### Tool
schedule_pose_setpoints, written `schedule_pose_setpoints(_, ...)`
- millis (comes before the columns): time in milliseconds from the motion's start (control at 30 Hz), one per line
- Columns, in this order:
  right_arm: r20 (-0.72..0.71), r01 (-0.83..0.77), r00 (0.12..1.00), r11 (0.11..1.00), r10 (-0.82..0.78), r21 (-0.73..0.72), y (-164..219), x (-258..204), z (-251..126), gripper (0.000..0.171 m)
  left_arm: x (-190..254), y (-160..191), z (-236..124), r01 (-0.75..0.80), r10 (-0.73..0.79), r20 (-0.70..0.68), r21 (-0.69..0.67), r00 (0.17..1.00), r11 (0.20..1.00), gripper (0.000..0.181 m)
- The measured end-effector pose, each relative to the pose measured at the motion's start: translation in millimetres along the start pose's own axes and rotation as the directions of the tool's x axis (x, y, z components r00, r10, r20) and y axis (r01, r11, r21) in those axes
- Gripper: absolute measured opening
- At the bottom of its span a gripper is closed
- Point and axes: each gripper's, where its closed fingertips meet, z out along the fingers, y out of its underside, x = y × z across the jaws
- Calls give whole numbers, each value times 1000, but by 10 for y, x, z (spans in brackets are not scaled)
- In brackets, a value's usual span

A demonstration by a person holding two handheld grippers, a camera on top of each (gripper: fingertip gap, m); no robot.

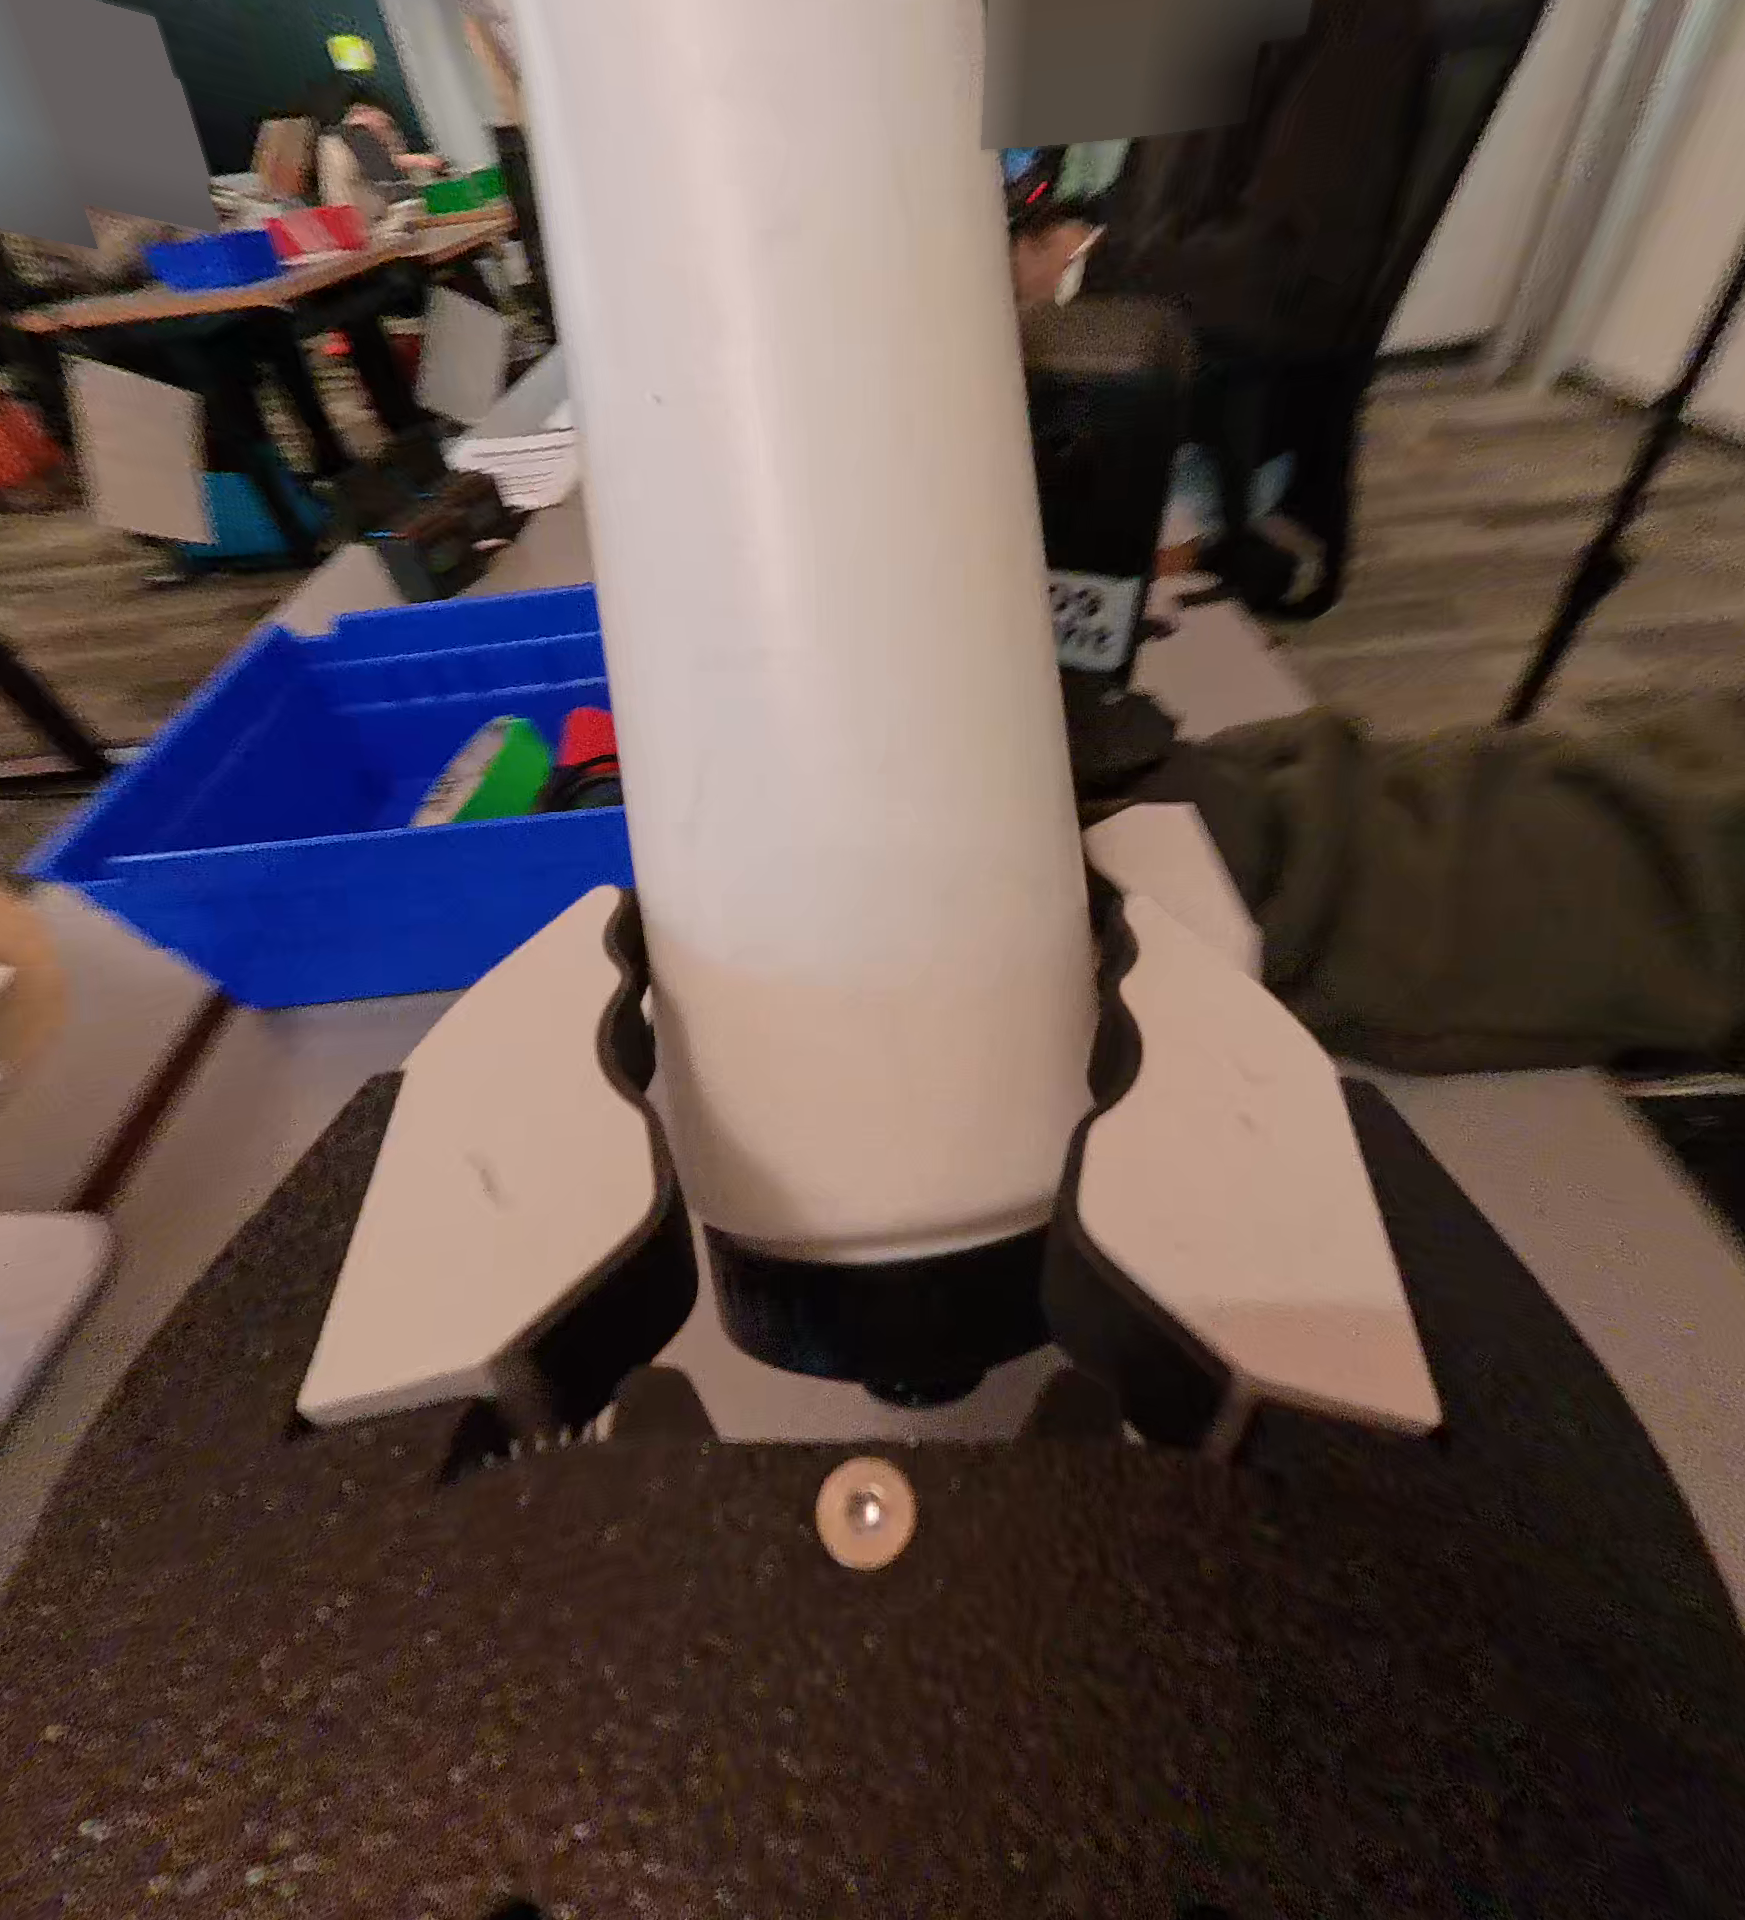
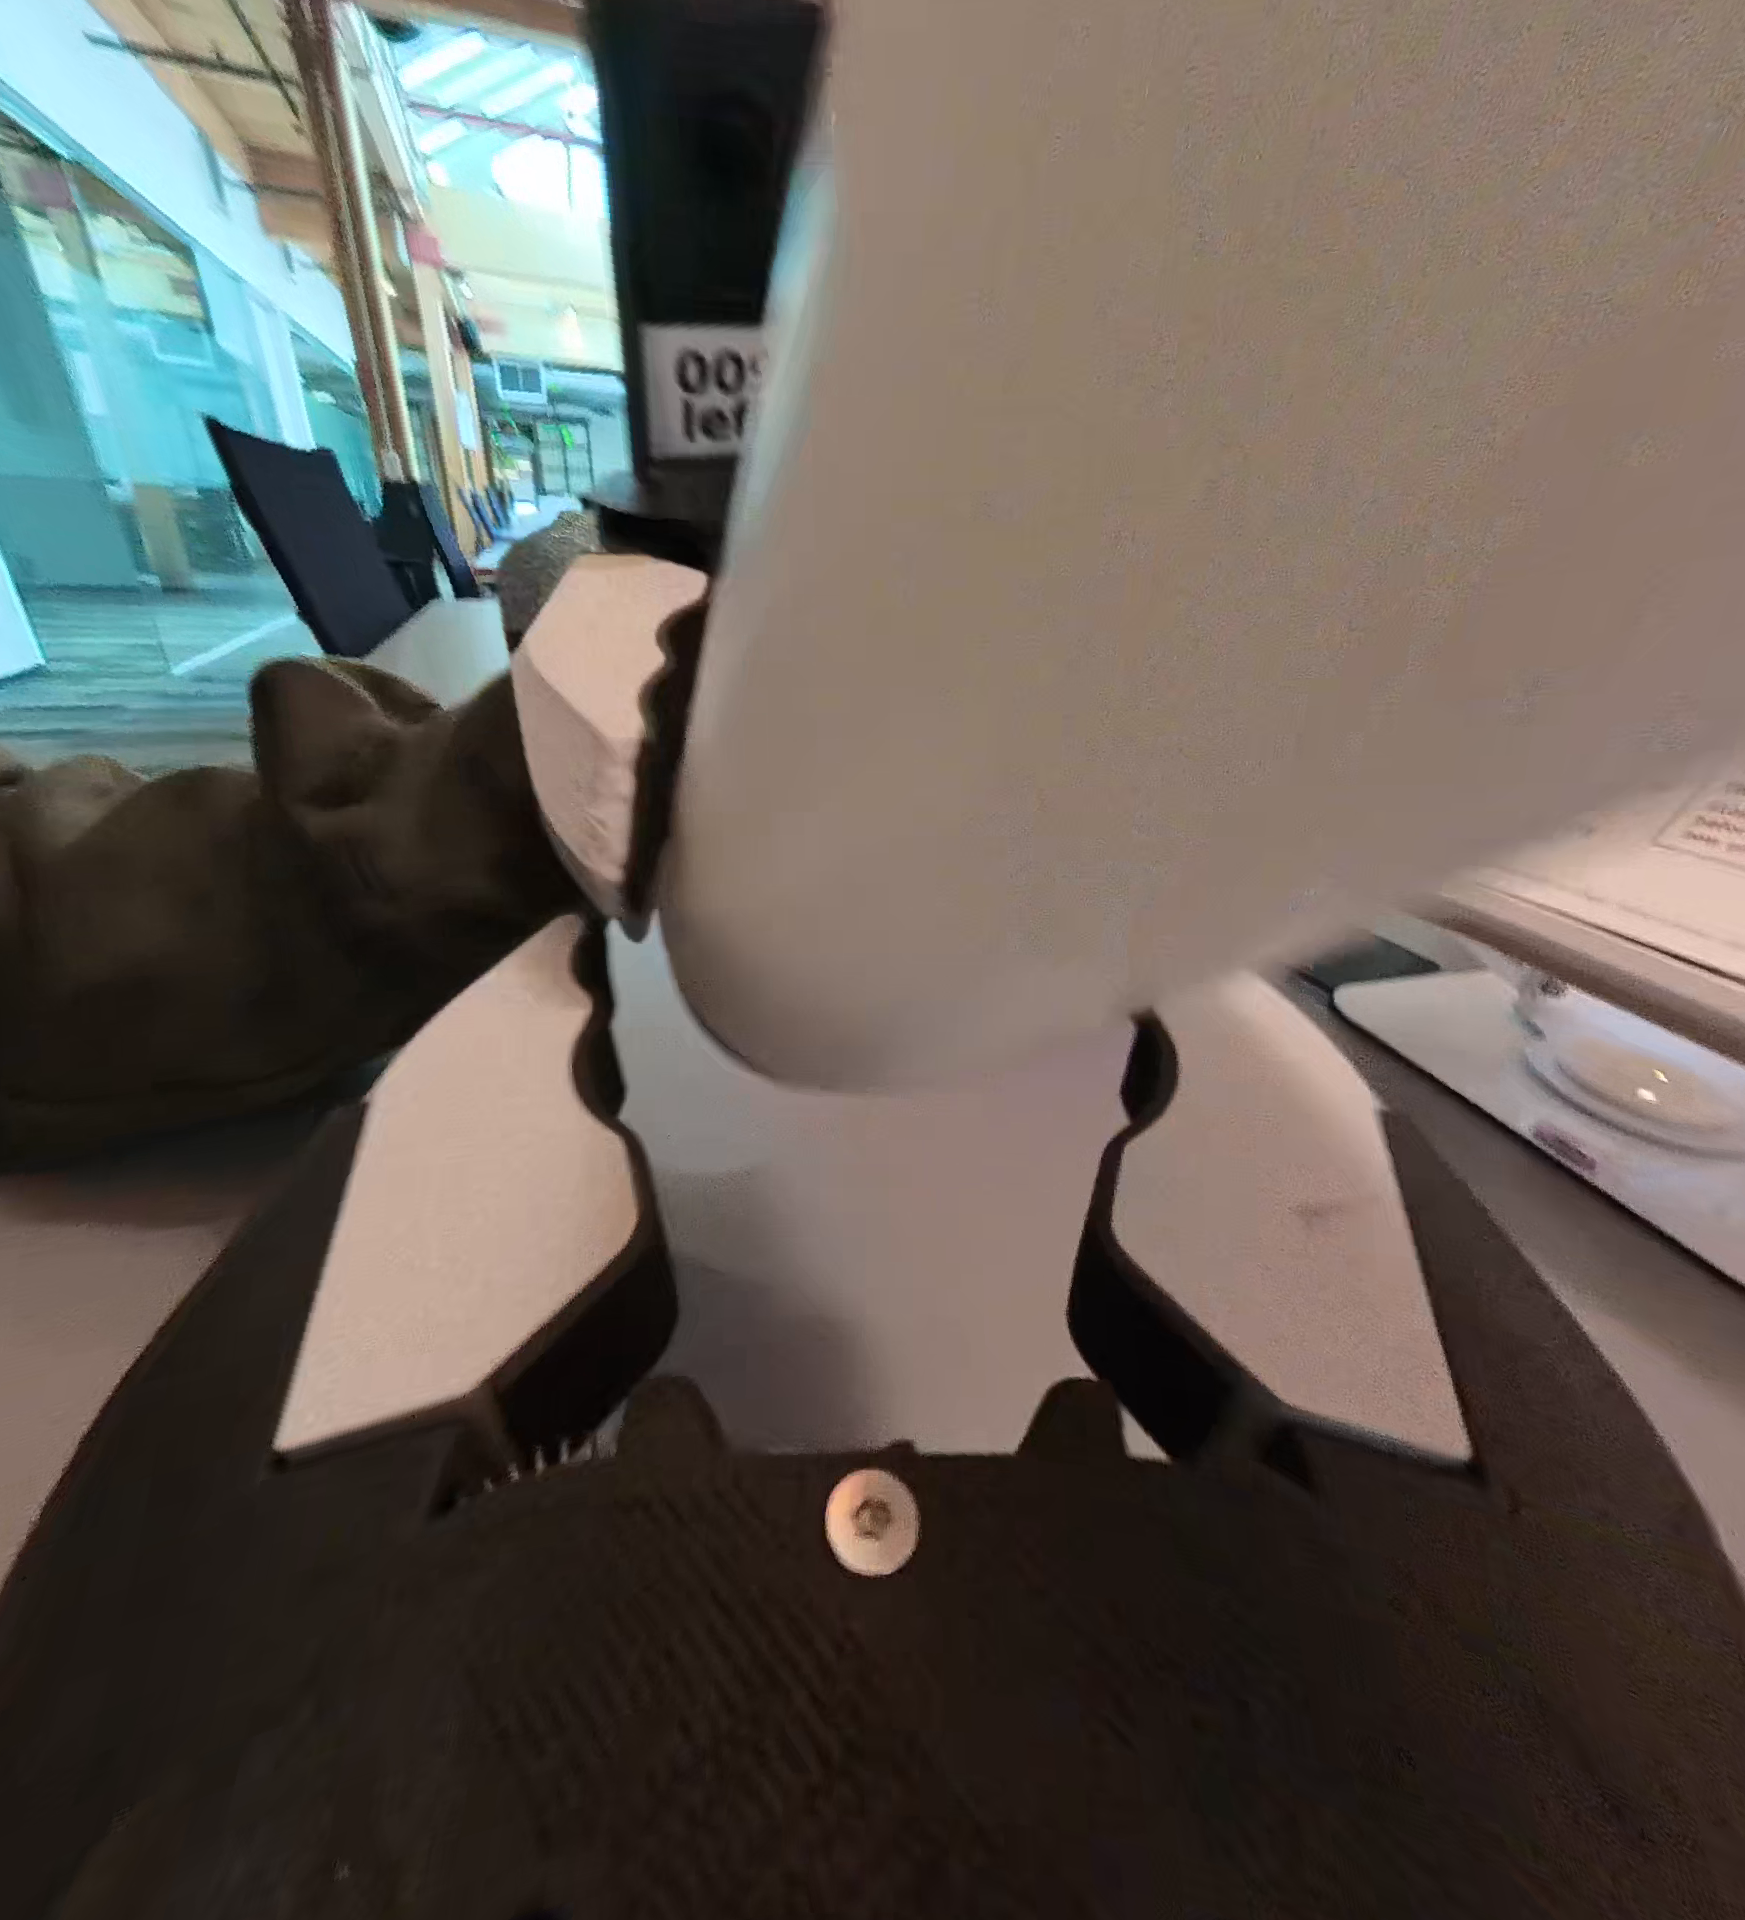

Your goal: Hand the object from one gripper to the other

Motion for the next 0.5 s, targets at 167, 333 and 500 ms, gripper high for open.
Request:
schedule_pose_setpoints(167, -140, -6, 990, 995, 20, 97, -148, 300, -291, 108, -284, 26, -46, -183, 219, 263, -155, 940, 971, 81)
schedule_pose_setpoints(333, -515, 249, 832, 968, -206, 14, -399, 705, -998, 113, -284, 68, -174, -256, 333, 269, -284, 904, 924, 81)
schedule_pose_setpoints(500, -349, 557, 493, 598, -797, -576, -429, 662, -1103, 133, -132, 245, -195, -262, 319, 124, -337, 940, 904, 81)
